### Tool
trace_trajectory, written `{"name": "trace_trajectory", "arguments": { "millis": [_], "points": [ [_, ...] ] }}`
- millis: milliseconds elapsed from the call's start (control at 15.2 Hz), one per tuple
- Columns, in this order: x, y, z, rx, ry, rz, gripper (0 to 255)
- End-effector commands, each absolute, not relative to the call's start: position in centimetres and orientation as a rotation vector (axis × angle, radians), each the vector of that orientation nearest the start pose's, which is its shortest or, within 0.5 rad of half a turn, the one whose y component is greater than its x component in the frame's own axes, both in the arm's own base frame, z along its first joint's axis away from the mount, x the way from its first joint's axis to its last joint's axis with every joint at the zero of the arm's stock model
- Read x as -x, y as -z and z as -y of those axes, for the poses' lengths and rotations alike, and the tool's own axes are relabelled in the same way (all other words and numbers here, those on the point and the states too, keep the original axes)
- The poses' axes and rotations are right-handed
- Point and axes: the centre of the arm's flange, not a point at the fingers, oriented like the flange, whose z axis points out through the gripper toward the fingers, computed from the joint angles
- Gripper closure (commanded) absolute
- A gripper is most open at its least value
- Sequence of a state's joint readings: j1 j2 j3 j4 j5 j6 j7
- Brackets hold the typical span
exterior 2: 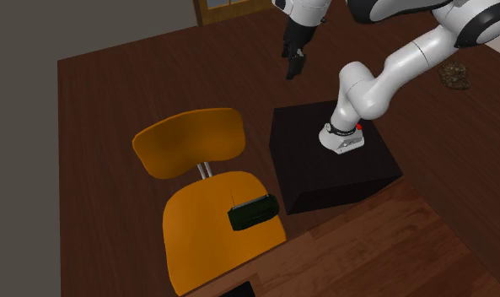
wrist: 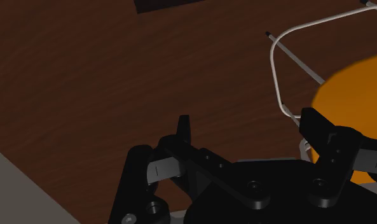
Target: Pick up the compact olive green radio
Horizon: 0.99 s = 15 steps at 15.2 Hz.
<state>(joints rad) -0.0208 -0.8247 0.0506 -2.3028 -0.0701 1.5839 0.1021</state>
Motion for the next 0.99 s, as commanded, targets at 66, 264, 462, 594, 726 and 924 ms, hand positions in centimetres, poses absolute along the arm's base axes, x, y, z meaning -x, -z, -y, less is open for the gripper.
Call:
{"name": "trace_trajectory", "arguments": {
  "millis": [66, 264, 462, 594, 726, 924],
  "points": [
    [-30.4, -62.3, -1.7, 3.229, 0.173, -0.142, 0],
    [-32.5, -60.4, -4.4, 3.215, 0.152, -0.134, 0],
    [-34.5, -58.6, -7.1, 3.201, 0.131, -0.127, 0],
    [-35.8, -57.4, -8.9, 3.191, 0.117, -0.121, 0],
    [-37.1, -56.3, -10.8, 3.181, 0.103, -0.116, 0],
    [-39.0, -54.5, -13.6, 3.166, 0.082, -0.109, 0]
  ]
}}
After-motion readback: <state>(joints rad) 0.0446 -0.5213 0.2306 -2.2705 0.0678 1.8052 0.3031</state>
